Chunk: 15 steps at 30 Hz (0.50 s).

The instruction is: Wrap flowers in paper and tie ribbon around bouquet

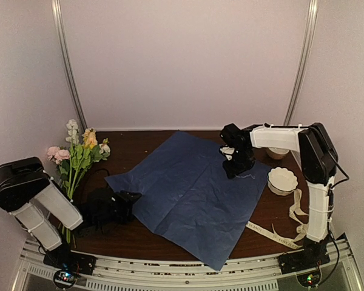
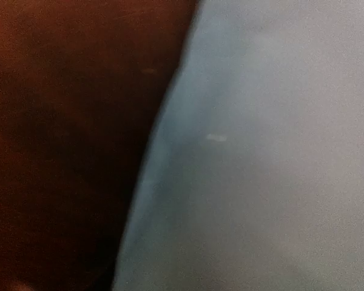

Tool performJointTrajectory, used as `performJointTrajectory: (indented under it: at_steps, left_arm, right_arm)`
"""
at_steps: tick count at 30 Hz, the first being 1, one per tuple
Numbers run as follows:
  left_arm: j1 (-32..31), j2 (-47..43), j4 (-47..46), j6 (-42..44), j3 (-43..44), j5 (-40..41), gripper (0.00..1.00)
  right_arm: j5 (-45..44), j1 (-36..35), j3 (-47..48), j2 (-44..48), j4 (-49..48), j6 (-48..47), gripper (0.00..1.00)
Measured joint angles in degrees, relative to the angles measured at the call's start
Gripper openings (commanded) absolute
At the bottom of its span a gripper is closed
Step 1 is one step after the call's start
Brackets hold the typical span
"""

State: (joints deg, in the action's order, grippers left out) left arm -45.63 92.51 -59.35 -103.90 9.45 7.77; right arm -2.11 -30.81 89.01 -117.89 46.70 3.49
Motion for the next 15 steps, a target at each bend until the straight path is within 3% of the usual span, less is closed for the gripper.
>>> performJointTrajectory:
  at_steps: [1, 4, 8, 10, 15]
  left_arm:
    - [-0.1, -1.5, 2.0, 0.7, 0.5, 0.0, 0.66]
    - [-0.1, -10.8, 20.5, 5.9, 6.3, 1.4, 0.81]
    - [-0.2, -22.7, 43.7, 14.3, 17.6, 7.1, 0.88]
    - [-0.1, -26.8, 49.7, 17.3, 19.6, 9.6, 0.91]
    - [0.0, -28.6, 62.6, 22.2, 20.2, 12.1, 0.97]
  right_arm:
    - [0.1, 0.8, 0.0, 0.0, 0.3, 0.1, 0.52]
    - [0.9, 2.8, 0.2, 0.0, 1.5, 0.4, 0.53]
    - [2.5, 4.5, 0.7, -0.1, 2.5, 0.5, 0.50]
    - [3.3, 4.6, 0.8, -0.5, 2.8, 0.2, 0.44]
    - [4.8, 4.6, 1.9, -3.0, 3.1, -0.8, 0.44]
